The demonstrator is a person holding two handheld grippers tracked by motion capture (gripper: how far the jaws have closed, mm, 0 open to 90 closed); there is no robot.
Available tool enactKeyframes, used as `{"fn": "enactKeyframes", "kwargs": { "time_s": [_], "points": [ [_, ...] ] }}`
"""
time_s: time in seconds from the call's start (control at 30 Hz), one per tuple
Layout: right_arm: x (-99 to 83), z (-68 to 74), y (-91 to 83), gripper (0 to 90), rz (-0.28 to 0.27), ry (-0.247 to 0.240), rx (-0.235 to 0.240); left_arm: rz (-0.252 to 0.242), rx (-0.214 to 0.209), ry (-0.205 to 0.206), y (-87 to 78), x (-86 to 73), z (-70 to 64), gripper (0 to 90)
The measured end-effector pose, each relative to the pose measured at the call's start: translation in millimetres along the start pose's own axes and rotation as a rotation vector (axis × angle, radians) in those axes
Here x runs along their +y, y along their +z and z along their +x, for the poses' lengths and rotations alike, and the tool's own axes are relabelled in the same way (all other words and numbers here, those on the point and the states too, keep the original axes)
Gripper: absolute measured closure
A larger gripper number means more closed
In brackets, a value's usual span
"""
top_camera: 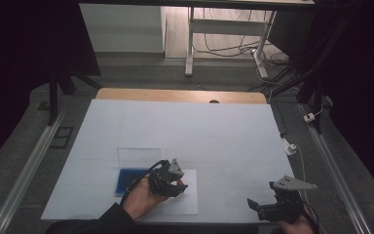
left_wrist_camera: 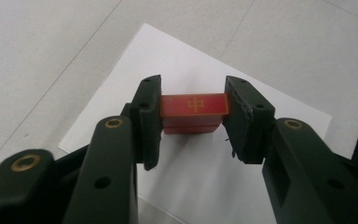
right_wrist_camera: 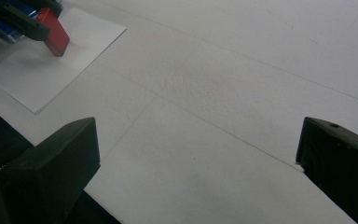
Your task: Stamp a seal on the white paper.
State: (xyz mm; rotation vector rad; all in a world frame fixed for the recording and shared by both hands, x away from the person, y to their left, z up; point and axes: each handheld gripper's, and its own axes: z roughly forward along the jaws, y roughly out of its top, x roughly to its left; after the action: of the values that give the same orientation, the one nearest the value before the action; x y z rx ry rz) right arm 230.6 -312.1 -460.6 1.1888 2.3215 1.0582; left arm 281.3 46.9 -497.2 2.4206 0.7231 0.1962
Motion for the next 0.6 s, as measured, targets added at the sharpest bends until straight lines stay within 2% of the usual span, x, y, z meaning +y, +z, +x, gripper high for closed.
{"fn": "enactKeyframes", "kwargs": {
  "time_s": [0.23, 0.43, 0.6],
  "points": [
    [0.2, 0.3, 0.3, 0.0, 0.002, 0.001, 0.0, -0.014, 0.005, -0.012, 0.9, -2.3, -1.4, 58.8],
    [0.3, 0.1, 0.4, 0.0, 0.004, 0.001, -0.002, -0.017, 0.03, -0.004, 1.1, -3.2, -5.4, 58.9],
    [0.5, 0.4, 0.6, 0.0, 0.005, 0.003, -0.001, -0.021, 0.004, -0.02, 1.2, -3.8, -1.2, 58.9]
  ]
}}
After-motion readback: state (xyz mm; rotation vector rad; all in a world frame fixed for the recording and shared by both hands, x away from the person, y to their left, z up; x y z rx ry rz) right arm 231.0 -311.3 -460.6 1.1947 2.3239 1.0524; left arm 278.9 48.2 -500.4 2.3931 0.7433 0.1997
